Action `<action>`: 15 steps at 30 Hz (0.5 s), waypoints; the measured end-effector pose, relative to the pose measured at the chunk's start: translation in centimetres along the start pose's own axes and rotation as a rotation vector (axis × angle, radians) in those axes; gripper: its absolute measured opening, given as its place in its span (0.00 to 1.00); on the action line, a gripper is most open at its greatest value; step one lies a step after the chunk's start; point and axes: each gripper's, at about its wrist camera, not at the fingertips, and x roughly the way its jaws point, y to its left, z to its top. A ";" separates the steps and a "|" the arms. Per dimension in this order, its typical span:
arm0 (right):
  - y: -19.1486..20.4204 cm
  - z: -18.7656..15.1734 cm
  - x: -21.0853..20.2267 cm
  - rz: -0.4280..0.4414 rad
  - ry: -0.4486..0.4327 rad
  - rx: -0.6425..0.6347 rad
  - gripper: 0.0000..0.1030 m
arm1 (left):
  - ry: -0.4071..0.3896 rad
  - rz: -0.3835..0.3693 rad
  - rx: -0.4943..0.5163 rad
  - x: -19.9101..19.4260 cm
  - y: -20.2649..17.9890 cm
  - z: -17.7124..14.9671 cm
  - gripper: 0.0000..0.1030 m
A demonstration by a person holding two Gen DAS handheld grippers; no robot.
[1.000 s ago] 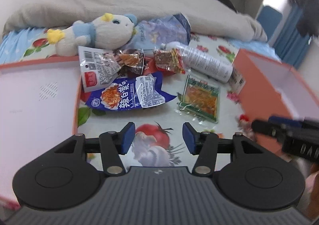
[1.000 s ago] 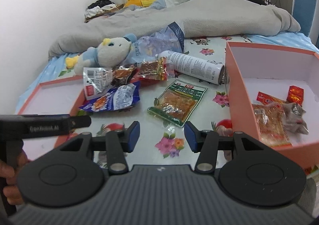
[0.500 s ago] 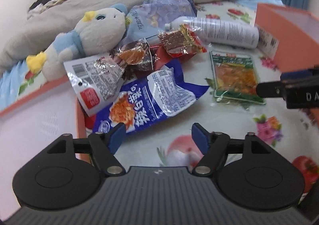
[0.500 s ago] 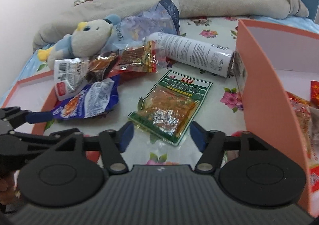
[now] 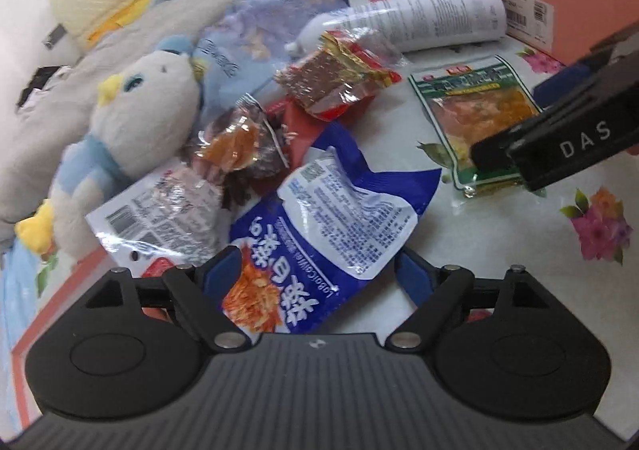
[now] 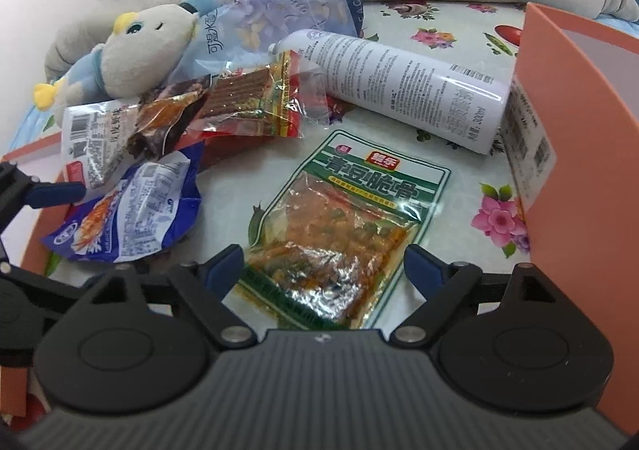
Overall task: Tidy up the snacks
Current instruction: 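Grasp a blue-white packet with the left tool while the right tool grasps a green-labelled packet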
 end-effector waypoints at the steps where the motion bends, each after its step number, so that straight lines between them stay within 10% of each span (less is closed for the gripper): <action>1: 0.1 0.0 0.2 -0.003 0.002 -0.014 0.86 | 0.000 -0.002 0.001 0.3 0.1 0.0 0.84; 15: 0.6 -0.8 1.0 -0.003 -0.013 -0.113 0.87 | -0.045 -0.119 -0.164 3.0 2.4 0.7 0.83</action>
